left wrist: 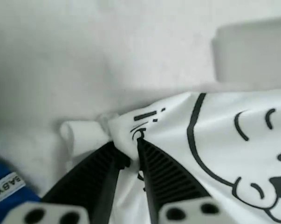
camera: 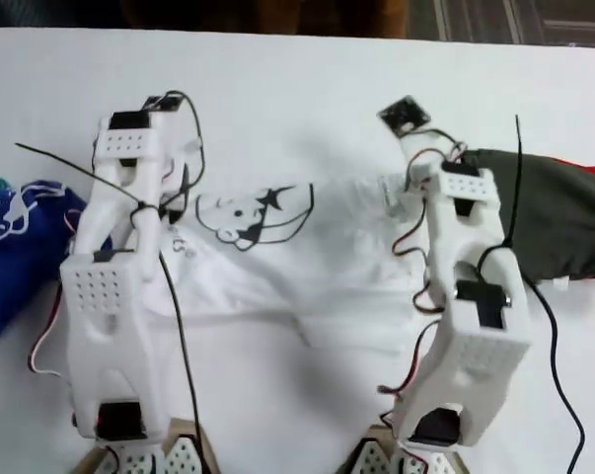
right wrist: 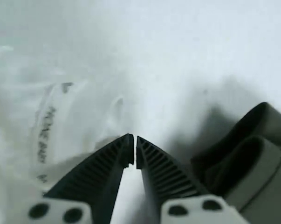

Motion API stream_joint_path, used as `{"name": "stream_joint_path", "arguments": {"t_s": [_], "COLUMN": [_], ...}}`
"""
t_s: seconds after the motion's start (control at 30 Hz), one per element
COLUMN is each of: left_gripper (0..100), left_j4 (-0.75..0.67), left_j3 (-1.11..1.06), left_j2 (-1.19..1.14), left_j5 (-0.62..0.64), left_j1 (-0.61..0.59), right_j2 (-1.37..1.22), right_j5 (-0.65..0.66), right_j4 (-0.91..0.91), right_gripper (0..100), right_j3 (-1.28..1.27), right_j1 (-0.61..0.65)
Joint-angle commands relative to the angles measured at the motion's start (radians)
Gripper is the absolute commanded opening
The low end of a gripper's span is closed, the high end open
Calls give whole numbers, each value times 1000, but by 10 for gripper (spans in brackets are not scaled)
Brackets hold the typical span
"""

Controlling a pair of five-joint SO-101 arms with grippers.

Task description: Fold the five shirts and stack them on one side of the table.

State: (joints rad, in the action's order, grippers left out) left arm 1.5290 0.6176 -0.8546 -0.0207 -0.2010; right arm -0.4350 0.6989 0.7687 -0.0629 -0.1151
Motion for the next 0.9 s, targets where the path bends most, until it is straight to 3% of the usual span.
{"name": "stream_joint_path", "arguments": {"t_s": [0.0,0.33,0.87], "left_gripper": [27,27,27], "left_j4": [-28,-38,-40], "left_j3": [13,13,8], "left_j2": [-2,-2,-2], "left_j5": [3,5,5], "left_j1": [-17,-28,-26], "right_j2": [-74,-298,-298], "right_j5": [-6,-8,-15], "right_j4": [65,274,825], "right_gripper": [18,18,19], "right_j3": [186,571,950], "right_j1": [-25,-64,1]}}
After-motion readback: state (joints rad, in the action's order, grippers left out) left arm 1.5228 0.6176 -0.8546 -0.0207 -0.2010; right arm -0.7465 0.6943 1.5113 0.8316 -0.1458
